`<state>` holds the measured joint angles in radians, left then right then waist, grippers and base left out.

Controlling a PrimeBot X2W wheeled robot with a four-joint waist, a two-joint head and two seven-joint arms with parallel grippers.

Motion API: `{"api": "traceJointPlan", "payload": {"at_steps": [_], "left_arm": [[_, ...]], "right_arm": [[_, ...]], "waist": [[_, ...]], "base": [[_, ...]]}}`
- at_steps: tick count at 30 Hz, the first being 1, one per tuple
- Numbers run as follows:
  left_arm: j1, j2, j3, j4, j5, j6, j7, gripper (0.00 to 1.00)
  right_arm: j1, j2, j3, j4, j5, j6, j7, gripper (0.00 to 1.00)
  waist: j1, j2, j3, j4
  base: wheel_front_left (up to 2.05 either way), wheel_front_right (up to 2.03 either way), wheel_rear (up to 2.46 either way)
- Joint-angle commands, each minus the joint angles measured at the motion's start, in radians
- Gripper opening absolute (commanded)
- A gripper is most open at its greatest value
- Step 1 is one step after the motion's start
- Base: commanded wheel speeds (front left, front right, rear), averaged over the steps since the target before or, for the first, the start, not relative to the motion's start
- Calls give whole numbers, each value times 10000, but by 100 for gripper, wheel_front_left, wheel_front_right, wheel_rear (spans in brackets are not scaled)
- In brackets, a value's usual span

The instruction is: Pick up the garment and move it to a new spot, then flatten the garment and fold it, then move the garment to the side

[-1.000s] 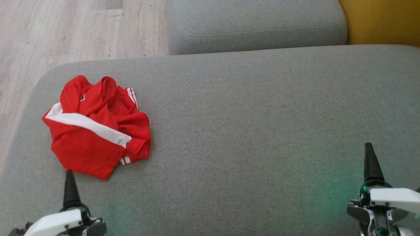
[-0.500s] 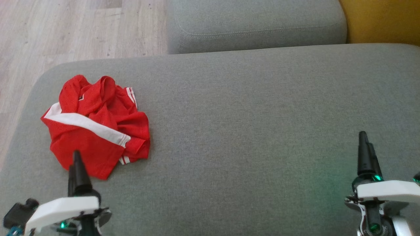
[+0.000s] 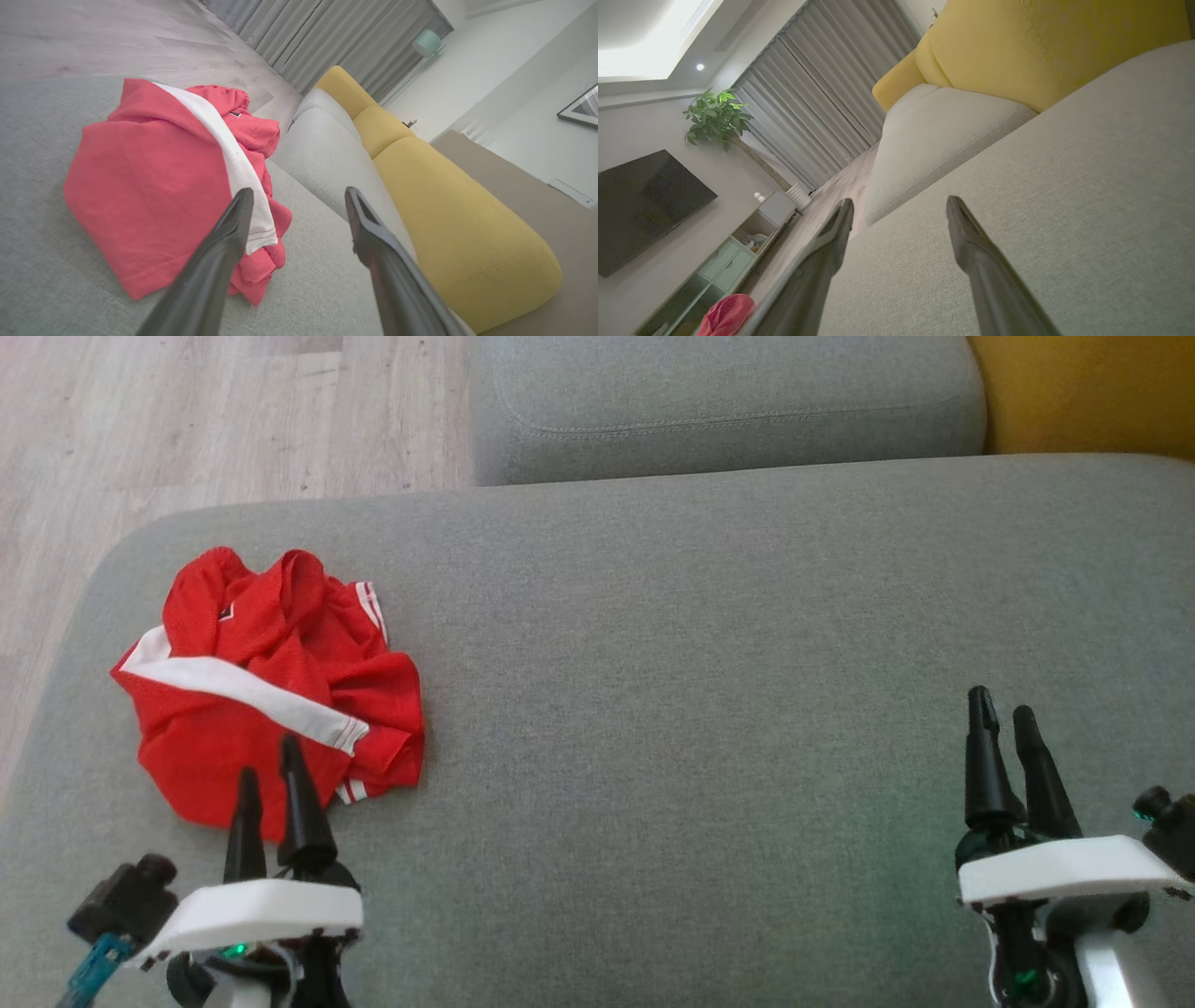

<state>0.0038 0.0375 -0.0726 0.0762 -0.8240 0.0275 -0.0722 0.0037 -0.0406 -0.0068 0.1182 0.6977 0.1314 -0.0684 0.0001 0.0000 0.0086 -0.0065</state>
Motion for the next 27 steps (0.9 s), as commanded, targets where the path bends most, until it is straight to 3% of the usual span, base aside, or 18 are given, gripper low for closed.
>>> {"api": "traceJointPlan", "payload": {"at_steps": [1,15,27], "left_arm": [[-479,90,5,-475,484,49,-127,100],[-707,561,-1165,-485,2509,536,-508,100],[-823,793,-1791,-430,3785,592,-860,100]], "right_arm": [[-399,-62,216,-491,-499,-4,-152,100],[-351,-69,690,-842,-2571,-5,-536,100],[-328,-76,1046,-1112,-4392,-5,-891,100]], "waist": [[0,0,9,-8],[0,0,32,-35],[0,0,8,-89]], "base": [[0,0,0],[0,0,0],[0,0,0]]}}
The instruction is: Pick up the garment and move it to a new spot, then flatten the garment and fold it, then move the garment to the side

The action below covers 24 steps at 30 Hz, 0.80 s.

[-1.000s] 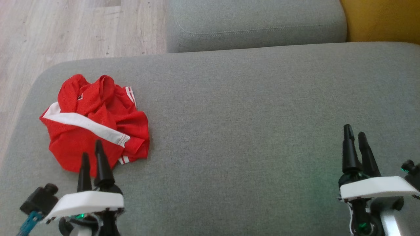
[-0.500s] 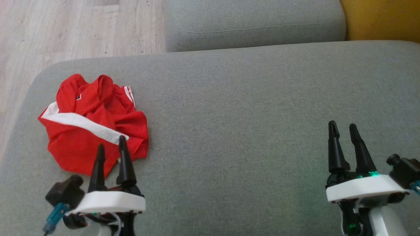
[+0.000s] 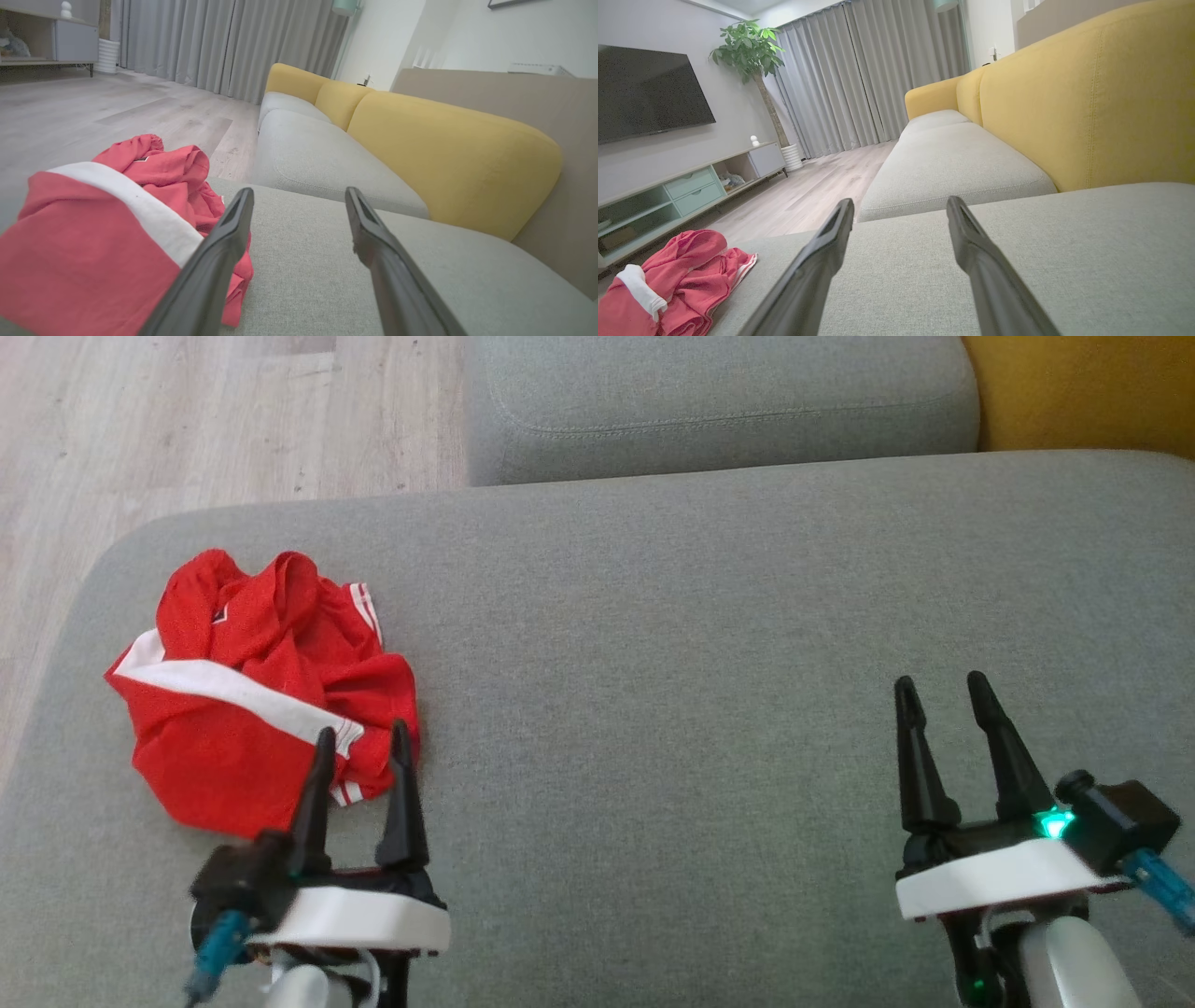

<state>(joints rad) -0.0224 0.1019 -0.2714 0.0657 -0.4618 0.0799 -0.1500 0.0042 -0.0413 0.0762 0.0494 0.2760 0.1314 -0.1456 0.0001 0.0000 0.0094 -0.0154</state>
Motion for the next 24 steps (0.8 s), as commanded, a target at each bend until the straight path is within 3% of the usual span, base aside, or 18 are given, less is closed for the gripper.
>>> {"api": "traceJointPlan", "payload": {"at_steps": [1,11,18,24], "left_arm": [[-574,190,98,-295,337,78,-111,100],[-737,588,-813,-69,1845,300,-403,100],[-1021,1007,-1724,498,3332,899,-608,100],[-1128,1098,-2219,551,3758,1382,-784,100]], "right_arm": [[-334,-69,245,-451,-330,-5,-147,100],[-268,-75,221,-426,-2105,-6,-442,100],[-260,-79,333,-548,-3306,-6,-648,100],[-207,-82,362,-702,-4086,-7,-826,100]], "waist": [[-1,0,-6,-10],[-1,0,-69,-64],[-1,0,-111,-73],[-1,0,-127,-50]], "base": [[0,0,0],[0,0,0],[0,0,0],[0,0,0]]}}
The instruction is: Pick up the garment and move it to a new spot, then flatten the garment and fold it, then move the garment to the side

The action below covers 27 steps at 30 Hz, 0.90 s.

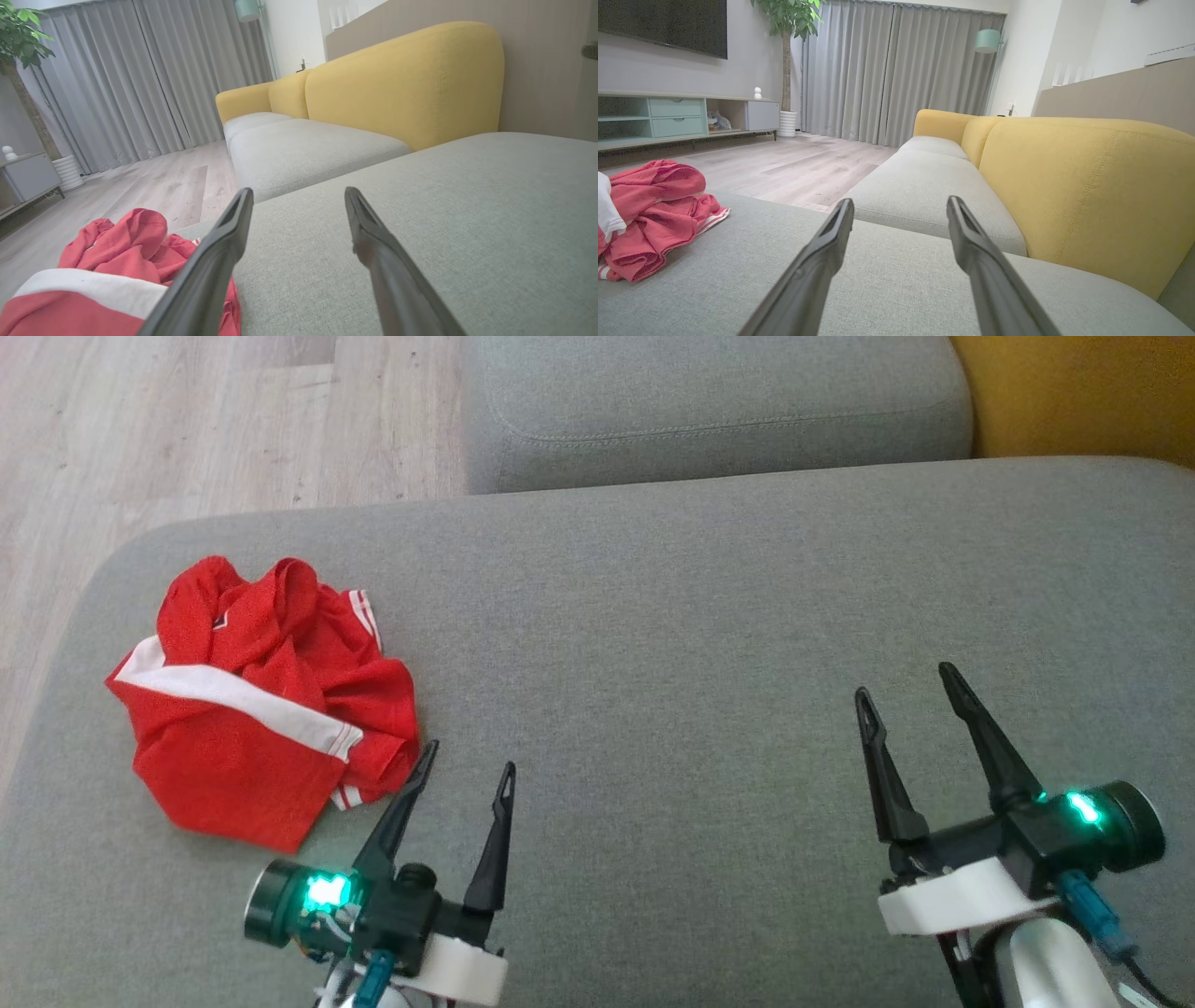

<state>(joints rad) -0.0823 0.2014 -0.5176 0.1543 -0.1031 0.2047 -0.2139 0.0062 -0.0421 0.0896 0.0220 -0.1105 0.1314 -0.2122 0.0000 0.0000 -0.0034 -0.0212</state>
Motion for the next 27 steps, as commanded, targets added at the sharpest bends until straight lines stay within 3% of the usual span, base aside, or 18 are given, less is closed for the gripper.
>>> {"api": "traceJointPlan", "payload": {"at_steps": [1,6,14,18,27], "left_arm": [[-509,63,269,-380,86,189,-175,100],[-323,-168,634,-556,-435,206,-292,100],[368,-1066,2126,-374,-1694,-867,-479,100],[496,-1274,2492,117,-1849,-1357,-479,100],[415,-1475,2913,759,-1899,-1794,-479,100]], "right_arm": [[-192,-75,189,-413,-100,-7,-190,100],[-113,-77,142,-316,256,-7,-308,100],[52,-81,30,455,2053,-7,-496,100],[23,-81,174,980,2312,-7,-496,100],[-127,-81,193,1317,2442,-7,-496,100]], "waist": [[0,0,5,15],[0,0,24,46],[0,0,-20,31],[0,0,-42,-15],[0,0,-43,-18]], "base": [[0,0,0],[0,0,0],[0,0,0],[0,0,0],[0,0,0]]}}
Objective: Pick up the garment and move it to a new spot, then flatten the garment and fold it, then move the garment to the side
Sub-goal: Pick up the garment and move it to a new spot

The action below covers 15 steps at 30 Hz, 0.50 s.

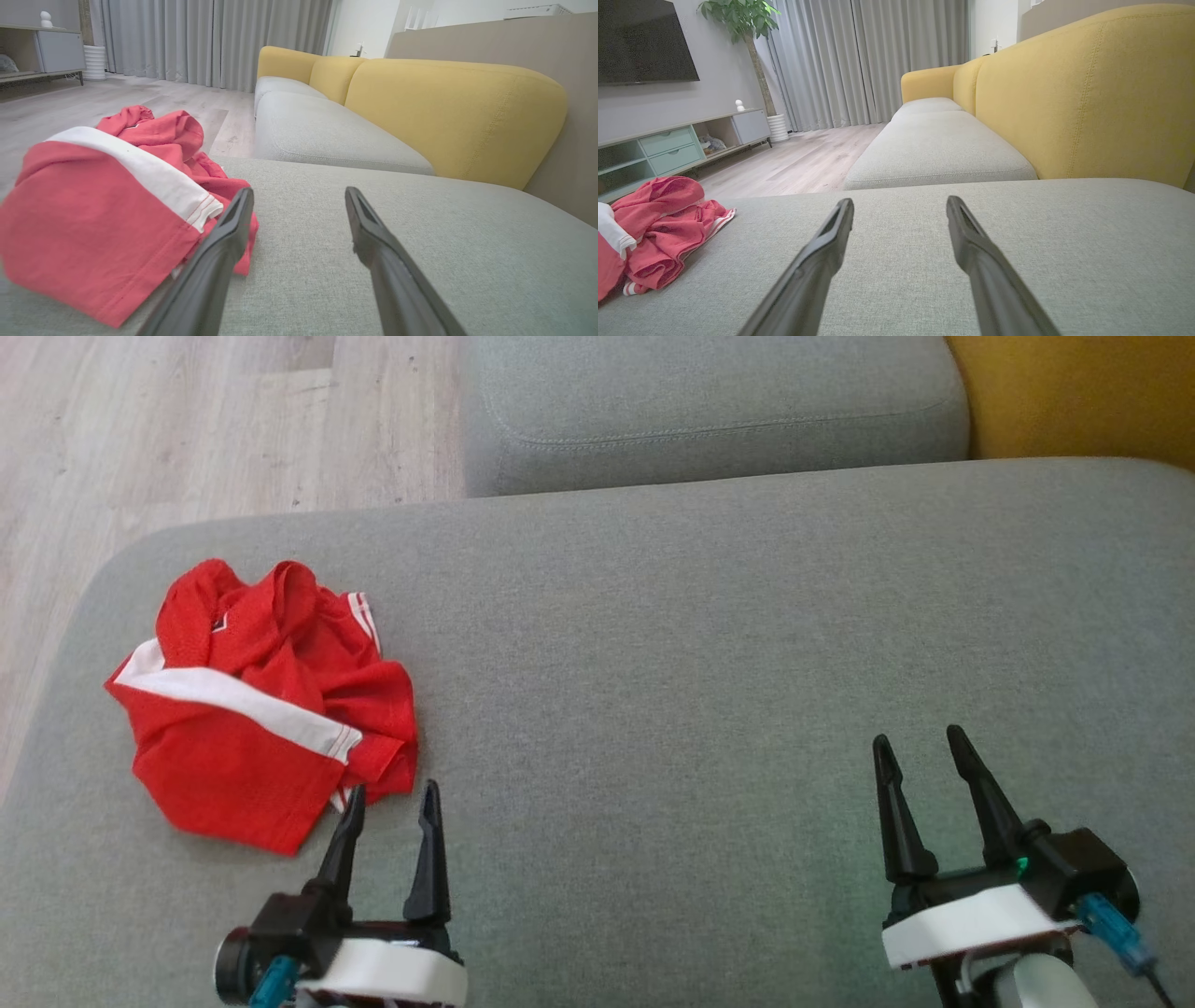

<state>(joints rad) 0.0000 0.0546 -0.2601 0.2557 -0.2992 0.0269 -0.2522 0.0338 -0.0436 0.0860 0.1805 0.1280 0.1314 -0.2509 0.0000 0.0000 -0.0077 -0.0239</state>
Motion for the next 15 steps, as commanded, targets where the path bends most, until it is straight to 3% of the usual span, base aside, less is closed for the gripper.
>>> {"api": "traceJointPlan", "payload": {"at_steps": [1,15], "left_arm": [[-418,-14,369,-235,75,-39,-95,100],[-352,-41,533,-197,112,-82,-95,100]], "right_arm": [[-409,-66,224,-266,69,-7,-109,100],[-210,-66,651,-311,431,-7,-109,100]], "waist": [[0,0,-2,29],[0,0,-170,1171]], "base": [[0,0,0],[0,0,0]]}}
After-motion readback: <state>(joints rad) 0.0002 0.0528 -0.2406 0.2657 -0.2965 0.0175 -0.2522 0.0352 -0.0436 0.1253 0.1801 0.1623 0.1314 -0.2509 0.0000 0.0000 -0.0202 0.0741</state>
